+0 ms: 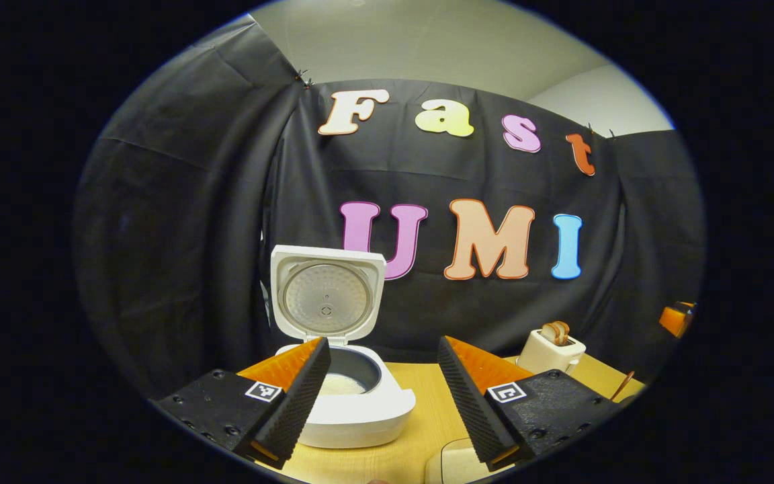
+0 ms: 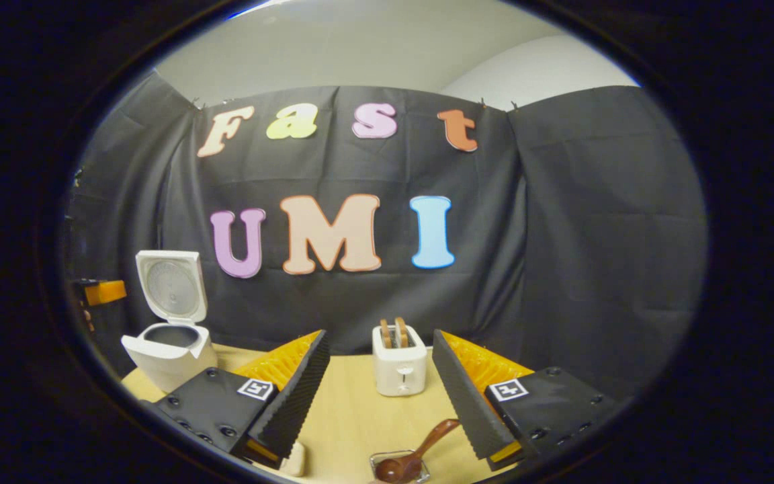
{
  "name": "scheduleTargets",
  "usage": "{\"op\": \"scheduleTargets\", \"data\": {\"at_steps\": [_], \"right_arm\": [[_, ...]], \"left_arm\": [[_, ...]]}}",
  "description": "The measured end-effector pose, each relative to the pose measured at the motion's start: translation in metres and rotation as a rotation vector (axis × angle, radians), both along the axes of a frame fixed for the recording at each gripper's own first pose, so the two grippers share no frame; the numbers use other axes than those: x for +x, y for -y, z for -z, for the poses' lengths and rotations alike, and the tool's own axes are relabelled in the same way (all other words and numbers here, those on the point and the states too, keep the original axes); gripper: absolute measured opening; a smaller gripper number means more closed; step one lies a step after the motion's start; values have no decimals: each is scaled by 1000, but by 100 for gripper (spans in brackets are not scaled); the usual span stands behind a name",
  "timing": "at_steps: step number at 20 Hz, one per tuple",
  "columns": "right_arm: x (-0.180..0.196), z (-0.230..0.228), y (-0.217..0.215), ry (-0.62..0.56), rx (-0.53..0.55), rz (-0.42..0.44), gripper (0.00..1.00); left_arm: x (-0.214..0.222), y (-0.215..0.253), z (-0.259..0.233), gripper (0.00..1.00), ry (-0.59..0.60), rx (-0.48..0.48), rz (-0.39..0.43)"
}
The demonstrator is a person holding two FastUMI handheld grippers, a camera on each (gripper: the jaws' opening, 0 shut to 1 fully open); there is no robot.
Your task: Close the left gripper, press the button to open the rice cooker; take a wooden spoon from the chopstick holder with the right hand, scoop a spoonful of rice and pour it into the rice cooker, then put the wooden spoon back into the chopstick holder.
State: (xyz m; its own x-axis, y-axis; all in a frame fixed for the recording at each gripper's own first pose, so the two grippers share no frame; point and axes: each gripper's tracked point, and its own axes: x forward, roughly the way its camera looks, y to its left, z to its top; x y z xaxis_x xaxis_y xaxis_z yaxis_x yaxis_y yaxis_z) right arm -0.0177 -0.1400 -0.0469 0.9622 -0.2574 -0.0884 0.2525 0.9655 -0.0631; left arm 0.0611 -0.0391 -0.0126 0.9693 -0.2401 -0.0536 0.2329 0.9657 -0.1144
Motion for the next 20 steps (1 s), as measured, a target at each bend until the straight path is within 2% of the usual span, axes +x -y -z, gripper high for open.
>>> {"op": "scheduleTargets", "data": {"at_steps": [5,11,13,14,15,16,20], "right_arm": [[12,44,29,-92,32,15,96],[22,91,53,-197,72,27,94],[23,111,59,-239,102,30,95],[22,122,62,-264,118,37,100],[20,131,66,-284,140,44,100],[20,140,69,-304,164,53,94],[18,176,78,-388,243,73,98]], "left_arm": [[-13,5,-17,92,32,11,-9],[-20,11,-25,94,45,17,-16],[-24,11,-29,94,49,9,-19],[-24,12,-28,94,49,7,-22],[-25,12,-28,95,49,8,-24],[-26,13,-28,94,48,10,-25],[-28,16,-28,94,40,27,-26]]}}
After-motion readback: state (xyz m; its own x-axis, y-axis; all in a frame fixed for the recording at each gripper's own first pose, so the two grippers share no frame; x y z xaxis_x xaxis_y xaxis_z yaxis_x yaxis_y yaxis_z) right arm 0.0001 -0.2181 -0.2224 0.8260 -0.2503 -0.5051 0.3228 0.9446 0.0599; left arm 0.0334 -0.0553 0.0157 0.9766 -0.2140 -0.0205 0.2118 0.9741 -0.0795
